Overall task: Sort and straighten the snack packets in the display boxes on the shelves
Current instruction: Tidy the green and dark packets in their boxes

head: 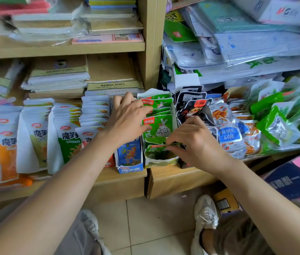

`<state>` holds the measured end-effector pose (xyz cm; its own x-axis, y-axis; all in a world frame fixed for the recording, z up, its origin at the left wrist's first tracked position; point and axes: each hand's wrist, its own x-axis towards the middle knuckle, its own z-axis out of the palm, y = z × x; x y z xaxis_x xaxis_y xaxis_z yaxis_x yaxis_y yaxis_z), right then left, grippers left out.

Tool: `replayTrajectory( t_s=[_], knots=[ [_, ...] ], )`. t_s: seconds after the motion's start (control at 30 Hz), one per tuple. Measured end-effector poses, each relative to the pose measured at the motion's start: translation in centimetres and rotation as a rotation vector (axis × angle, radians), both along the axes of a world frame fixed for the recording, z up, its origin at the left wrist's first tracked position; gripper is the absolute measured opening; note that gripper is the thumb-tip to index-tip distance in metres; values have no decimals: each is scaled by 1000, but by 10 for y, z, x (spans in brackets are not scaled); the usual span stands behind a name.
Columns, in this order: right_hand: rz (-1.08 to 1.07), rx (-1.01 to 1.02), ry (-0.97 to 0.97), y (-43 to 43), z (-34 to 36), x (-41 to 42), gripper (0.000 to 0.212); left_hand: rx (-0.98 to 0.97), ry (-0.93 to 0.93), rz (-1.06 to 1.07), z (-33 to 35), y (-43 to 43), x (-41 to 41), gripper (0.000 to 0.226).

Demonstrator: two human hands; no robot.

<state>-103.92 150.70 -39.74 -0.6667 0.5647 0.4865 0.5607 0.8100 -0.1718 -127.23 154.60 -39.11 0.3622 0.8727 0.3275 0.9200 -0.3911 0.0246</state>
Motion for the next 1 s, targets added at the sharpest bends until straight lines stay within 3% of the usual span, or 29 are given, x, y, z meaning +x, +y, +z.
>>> replayTrajectory(
  t_s=[0.27,0.47,0.77,0.93,1.0],
  knots=[
    [-11,0,-24,-2,-2,6,24,15,-72,28,-1,0,4,38],
    [-92,40,-33,3,0,10,18,-56,-153,10,4,2,6,33],
    [-51,-35,-32,5,3,5,11,198,-315,-36,17,14,2,14],
    [-23,-85,-65,4,7,6,7,-86,-275,30,12,24,5,10],
    [-43,-88,-75,6,6,6,11,-88,-292,-9,11,29,4,11]
  ],
)
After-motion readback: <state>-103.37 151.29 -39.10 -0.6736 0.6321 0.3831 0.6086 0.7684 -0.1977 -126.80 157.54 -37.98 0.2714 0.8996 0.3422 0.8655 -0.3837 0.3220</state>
